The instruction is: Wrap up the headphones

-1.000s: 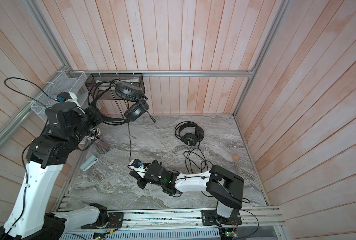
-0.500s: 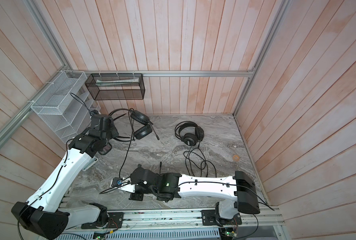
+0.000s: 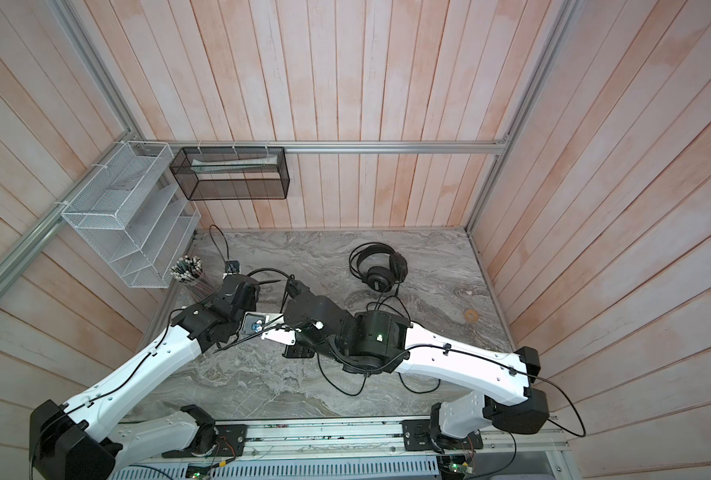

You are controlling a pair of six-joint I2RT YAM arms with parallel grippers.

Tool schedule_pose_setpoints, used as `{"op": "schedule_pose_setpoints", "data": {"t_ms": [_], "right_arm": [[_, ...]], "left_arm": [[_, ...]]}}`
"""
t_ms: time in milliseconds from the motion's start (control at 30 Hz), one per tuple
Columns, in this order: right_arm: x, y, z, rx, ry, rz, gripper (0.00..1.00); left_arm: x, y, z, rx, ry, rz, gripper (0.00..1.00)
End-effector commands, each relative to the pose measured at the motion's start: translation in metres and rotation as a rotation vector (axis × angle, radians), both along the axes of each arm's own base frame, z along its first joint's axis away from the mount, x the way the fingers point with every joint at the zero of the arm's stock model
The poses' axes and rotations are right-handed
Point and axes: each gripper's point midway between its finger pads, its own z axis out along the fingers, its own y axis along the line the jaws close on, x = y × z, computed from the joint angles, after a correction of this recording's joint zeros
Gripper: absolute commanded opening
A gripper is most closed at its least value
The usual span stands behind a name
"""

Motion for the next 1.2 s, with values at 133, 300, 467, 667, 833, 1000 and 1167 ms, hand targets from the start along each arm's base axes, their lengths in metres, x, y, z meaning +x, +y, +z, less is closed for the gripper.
{"op": "schedule_pose_setpoints", "data": {"t_ms": [133,300,467,667,833,1000,1167], "right_arm": [[0.037,-0.029,0.024,0.040,-0.065,-0.113,0.00],[0.081,-0.033,0.040,0.140,-0.079,-0.175,0.00],[0.129,-0.032,0.049,0.218,-0.084,-0.216,0.00],[0.171,-0.022,0.042,0.243,-0.046,-0.216,0.00],[0.202,-0.021,0.021,0.240,0.014,-0.235,0.00],[0.222,-0.031,-0.010,0.270,0.098,-0.257,0.00],[0.210,-0.022,-0.034,0.318,0.184,-0.193,0.01]], "left_arm": [[-0.014,-0.008,0.032,0.060,-0.140,-0.050,0.00],[-0.033,-0.013,0.026,0.066,-0.160,-0.124,0.00],[-0.046,-0.019,0.031,-0.024,-0.210,-0.194,0.00],[-0.052,-0.029,0.031,-0.087,-0.215,-0.253,0.00],[-0.053,-0.031,0.038,-0.117,-0.244,-0.272,0.00],[-0.056,-0.031,0.053,-0.160,-0.284,-0.280,0.00],[-0.062,-0.038,0.079,-0.268,-0.317,-0.305,0.00]]}}
